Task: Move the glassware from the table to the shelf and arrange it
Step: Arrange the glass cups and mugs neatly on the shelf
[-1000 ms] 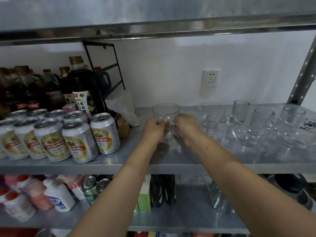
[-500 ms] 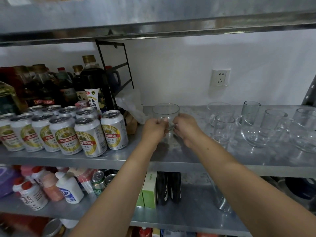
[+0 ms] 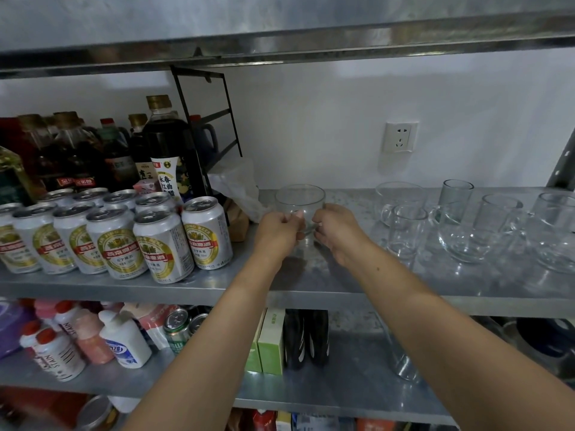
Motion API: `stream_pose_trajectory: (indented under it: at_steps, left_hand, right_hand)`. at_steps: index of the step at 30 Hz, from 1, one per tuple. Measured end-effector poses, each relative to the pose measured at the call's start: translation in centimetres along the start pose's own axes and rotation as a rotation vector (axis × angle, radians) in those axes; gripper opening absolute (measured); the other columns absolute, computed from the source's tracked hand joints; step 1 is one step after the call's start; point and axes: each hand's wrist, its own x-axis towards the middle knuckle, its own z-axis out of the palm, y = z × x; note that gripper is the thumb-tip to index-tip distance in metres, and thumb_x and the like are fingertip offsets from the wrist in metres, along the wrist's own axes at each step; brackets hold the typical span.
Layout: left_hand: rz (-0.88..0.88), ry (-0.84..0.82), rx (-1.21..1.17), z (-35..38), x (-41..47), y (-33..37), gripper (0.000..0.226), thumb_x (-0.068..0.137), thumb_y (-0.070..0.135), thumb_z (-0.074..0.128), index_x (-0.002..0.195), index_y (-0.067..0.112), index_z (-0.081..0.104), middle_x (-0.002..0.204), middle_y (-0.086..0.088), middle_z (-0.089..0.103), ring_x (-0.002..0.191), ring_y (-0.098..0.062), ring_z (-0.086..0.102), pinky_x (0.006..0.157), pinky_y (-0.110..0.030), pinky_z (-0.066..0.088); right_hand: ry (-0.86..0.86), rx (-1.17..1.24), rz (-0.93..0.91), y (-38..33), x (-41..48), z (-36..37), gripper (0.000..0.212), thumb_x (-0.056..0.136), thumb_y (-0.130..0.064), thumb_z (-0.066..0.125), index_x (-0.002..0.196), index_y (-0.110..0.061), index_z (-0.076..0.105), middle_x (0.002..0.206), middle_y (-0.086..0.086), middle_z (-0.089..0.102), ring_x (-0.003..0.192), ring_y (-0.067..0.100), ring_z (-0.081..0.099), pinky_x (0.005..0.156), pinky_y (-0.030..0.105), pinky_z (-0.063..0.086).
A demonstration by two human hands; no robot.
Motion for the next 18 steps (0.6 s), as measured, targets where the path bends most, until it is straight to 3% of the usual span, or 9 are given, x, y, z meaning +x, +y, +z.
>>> stream_pose_trajectory:
  at_steps: [7,10,16,18]
  left_hand:
    - [0.002,0.013,0.000,-0.3,-0.5,0.3,0.029,0.096,0.027,0.057,0.071,0.013,0.064,0.079,-0.008,0.069,0.077,-0.023,0.069,0.082,-0.042,0.055]
    - [0.003,0.013,0.010,-0.6,-0.7,0.4,0.028,0.095,0.027,0.058,0.072,0.015,0.065,0.076,-0.003,0.068,0.074,-0.019,0.068,0.083,-0.041,0.055]
    - [0.010,0.022,0.046,-0.7,-1.3,0.4,0.029,0.095,0.033,0.057,0.077,0.013,0.068,0.077,-0.002,0.070,0.077,-0.017,0.070,0.085,-0.043,0.056]
    - [0.012,0.039,0.076,-0.7,-1.3,0.3,0.031,0.095,0.035,0.056,0.076,0.013,0.067,0.074,-0.001,0.069,0.077,-0.018,0.069,0.081,-0.040,0.054]
  right_hand:
    - [-0.012,-0.009,0.002,0.3,0.1,0.2,0.022,0.090,0.005,0.046,0.092,-0.015,0.056,0.074,0.004,0.059,0.064,0.012,0.056,0.058,0.023,0.049]
    - [-0.038,-0.007,-0.003,0.6,0.5,0.2,0.023,0.088,0.005,0.046,0.095,-0.010,0.061,0.073,0.004,0.063,0.058,0.010,0.058,0.050,0.019,0.048]
    - [-0.069,-0.019,0.023,0.6,0.5,-0.3,0.025,0.087,0.003,0.047,0.094,-0.013,0.064,0.087,0.007,0.069,0.074,0.016,0.064,0.063,0.023,0.052]
    - [-0.062,-0.025,0.028,0.5,0.5,-0.5,0.025,0.089,0.002,0.048,0.105,-0.010,0.062,0.095,0.009,0.068,0.080,0.017,0.064,0.070,0.025,0.053]
